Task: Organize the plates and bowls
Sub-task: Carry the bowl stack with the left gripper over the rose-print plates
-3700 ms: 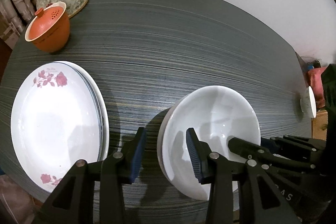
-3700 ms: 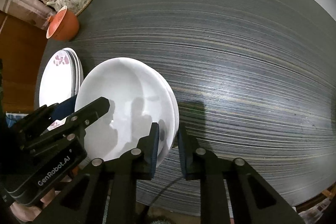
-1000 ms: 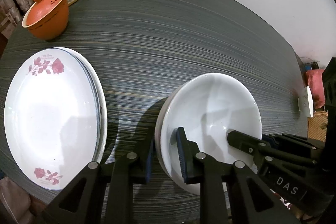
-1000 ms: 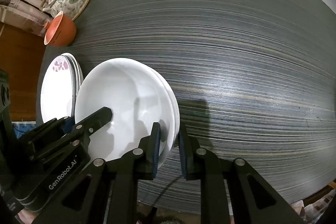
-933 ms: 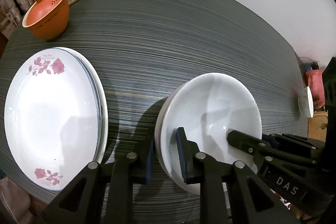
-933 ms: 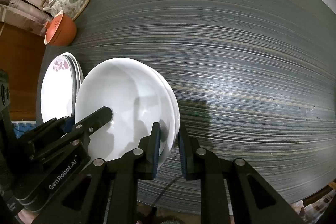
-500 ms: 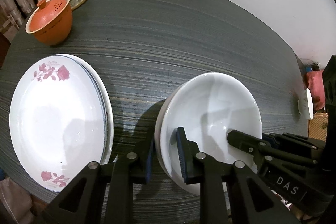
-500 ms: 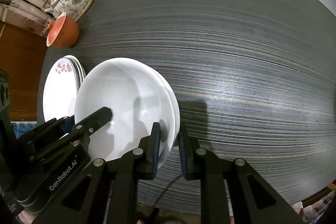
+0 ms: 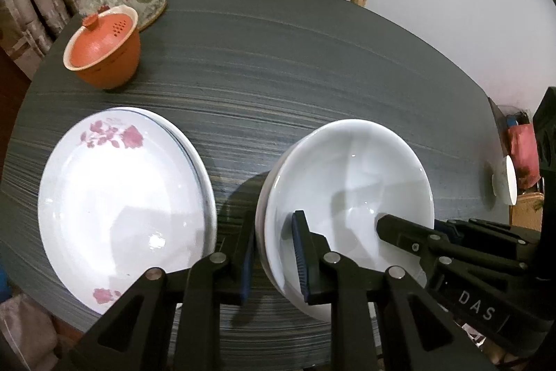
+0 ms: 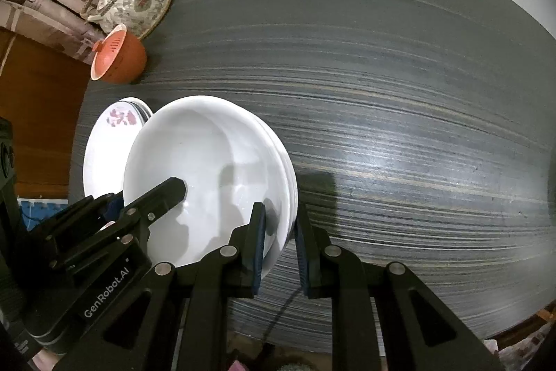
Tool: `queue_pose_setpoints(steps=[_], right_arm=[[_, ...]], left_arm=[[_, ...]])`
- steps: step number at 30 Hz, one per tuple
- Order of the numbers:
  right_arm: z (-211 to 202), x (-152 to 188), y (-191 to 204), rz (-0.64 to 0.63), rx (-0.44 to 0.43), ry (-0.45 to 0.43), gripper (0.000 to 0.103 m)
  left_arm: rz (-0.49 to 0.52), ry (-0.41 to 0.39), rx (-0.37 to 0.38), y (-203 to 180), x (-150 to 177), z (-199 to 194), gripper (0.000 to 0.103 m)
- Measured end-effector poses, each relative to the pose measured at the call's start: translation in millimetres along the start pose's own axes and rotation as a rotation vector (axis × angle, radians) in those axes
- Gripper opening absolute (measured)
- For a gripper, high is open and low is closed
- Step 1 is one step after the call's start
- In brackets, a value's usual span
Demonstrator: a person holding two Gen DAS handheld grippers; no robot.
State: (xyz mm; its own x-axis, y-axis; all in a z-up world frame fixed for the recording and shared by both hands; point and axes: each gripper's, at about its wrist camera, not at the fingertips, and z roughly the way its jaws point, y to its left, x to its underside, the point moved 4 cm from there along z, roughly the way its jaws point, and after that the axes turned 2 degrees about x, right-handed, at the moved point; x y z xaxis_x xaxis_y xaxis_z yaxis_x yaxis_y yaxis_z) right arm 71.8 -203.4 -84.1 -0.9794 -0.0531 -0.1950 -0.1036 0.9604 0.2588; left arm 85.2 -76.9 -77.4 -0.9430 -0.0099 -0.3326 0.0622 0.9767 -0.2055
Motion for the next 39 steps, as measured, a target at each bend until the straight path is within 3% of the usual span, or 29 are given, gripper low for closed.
queue_pose_setpoints(steps=[13,25,39], right_arm=[[-8,-15,42,-0.039,-0.015,-0.020,0.017],[-1,-21,96,-0.101,-0.036,-0.013,0.017],[21,-21,147,-0.144,-0.066,0.026,0.017]], left_arm=[[-0.016,-0.040,-0.038,29,-12,-32,0.020],[-0.073,-0.069,-0.076,79,-13,-58,0.020],[-0.119,-0.059,-0.116,131,-5,-63,0.020]])
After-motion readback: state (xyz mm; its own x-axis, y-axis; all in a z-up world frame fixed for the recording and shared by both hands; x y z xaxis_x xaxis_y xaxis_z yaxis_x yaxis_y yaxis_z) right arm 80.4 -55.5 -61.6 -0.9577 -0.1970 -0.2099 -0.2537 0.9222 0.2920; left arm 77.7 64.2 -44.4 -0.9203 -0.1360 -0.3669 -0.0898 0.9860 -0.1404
